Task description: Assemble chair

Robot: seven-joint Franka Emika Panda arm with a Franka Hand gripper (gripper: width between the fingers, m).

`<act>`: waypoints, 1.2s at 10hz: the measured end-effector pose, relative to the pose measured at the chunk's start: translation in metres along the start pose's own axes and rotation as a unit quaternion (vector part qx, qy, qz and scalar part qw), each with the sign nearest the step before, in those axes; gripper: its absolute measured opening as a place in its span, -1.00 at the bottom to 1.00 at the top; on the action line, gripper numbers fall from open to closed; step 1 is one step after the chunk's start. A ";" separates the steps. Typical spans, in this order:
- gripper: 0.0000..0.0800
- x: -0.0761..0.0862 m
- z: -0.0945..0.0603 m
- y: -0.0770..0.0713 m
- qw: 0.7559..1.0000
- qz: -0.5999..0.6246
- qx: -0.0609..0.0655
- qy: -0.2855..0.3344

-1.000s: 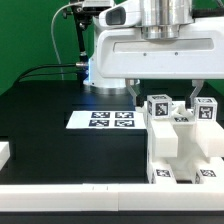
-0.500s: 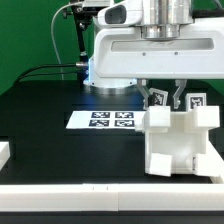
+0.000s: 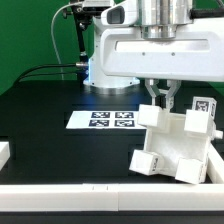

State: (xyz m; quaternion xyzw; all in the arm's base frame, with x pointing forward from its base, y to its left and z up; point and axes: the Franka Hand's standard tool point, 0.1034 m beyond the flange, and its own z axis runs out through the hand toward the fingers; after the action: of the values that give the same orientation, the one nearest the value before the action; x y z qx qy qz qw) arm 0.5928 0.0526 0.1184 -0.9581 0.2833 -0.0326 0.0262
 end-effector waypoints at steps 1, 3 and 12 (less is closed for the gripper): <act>-0.99 0.000 -0.001 0.000 1.000 -0.008 0.000 0.001; -0.99 -0.002 -0.008 -0.003 1.000 -0.028 0.001 -0.002; 0.62 -0.007 -0.021 0.011 0.989 -0.147 -0.001 -0.004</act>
Offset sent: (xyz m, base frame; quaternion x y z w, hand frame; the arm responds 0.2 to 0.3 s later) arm -0.0230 0.0097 0.0276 -0.0254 -0.0263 -0.1486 0.9882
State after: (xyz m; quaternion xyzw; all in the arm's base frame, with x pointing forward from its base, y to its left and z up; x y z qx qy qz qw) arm 0.5796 0.0463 0.1387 -0.9896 0.1388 -0.0319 0.0216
